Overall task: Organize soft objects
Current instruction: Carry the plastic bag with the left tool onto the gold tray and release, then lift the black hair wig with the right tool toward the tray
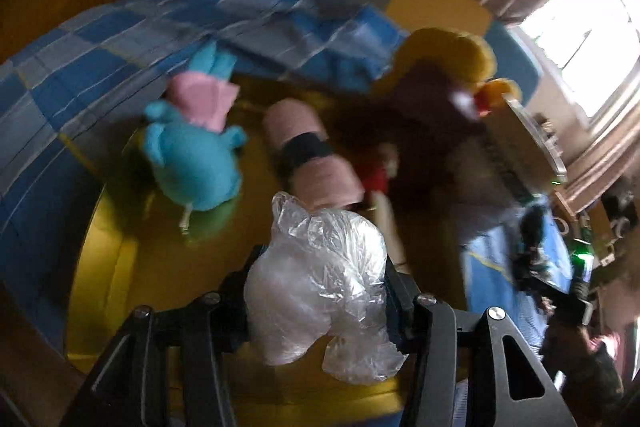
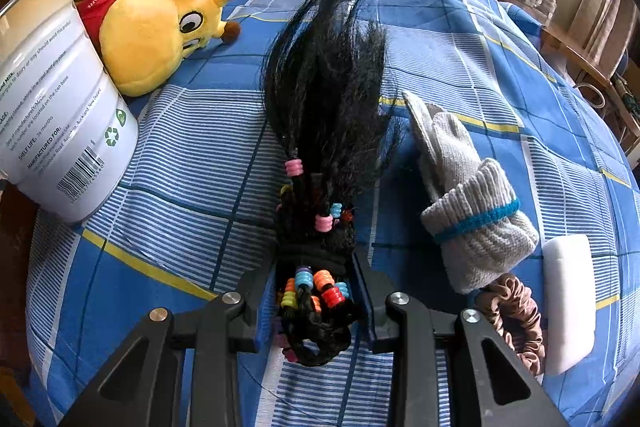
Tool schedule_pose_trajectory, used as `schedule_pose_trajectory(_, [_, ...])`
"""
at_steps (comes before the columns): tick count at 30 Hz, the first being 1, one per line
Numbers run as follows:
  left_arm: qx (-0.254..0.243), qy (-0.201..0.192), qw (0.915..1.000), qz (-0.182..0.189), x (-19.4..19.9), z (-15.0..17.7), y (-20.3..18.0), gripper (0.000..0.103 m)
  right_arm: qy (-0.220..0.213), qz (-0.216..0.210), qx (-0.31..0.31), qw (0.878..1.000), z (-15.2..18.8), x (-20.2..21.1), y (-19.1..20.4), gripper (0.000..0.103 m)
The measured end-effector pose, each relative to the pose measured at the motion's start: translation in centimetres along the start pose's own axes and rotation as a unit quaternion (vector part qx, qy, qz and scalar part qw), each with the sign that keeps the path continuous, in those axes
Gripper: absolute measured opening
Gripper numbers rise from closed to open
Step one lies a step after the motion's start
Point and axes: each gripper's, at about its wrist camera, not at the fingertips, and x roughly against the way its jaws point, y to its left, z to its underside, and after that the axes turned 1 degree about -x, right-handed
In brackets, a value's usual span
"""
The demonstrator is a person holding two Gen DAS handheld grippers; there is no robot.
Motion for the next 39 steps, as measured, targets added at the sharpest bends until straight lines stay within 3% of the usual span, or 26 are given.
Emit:
schedule_pose_trajectory(9, [-0.008,0.028,0.9981,-0.054,-4.1,-2.6,0.9,0.056,0.0,0.003,0.002,1.0,0.0,0.0,0.0,0.033])
schedule_pose_trajectory(12, [-0.014,0.037,0.9974,-0.06,-5.2,-3.2,1.2,0.064,0.0,0.003,0.002,1.0,0.0,0.0,0.0,0.033])
schedule_pose_trajectory(14, [-0.007,0.04,0.9981,-0.046,-5.1,-3.2,1.5,0.072,0.0,0.003,0.002,1.0,0.0,0.0,0.0,0.033])
schedule_pose_trajectory(16, [-0.006,0.031,0.9983,-0.048,-4.8,-3.0,1.6,0.085,-0.001,0.004,0.002,1.0,0.0,0.0,0.0,0.033])
schedule_pose_trajectory(19, [-0.007,0.029,0.9979,-0.057,-4.4,-2.5,1.7,0.097,-0.001,0.005,0.002,1.0,0.1,0.0,0.0,0.033])
schedule_pose_trajectory(27, [-0.046,-0.027,0.9936,-0.099,-1.3,0.1,-0.5,0.101,0.0,0.003,-0.005,1.0,-0.1,0.0,-0.1,0.033])
schedule_pose_trajectory(31, [-0.087,-0.05,0.986,-0.133,0.1,1.3,-1.9,0.101,0.003,0.006,-0.006,1.0,-0.1,0.1,0.0,0.031])
schedule_pose_trajectory(35, [-0.097,-0.058,0.9856,-0.126,1.0,1.8,-2.4,0.101,0.017,0.0,-0.015,1.0,0.2,0.6,-0.4,0.03])
schedule_pose_trajectory(39, [-0.099,-0.057,0.9886,-0.098,1.5,2.0,-2.6,0.101,0.016,-0.041,-0.058,0.997,0.5,2.2,-1.7,0.03])
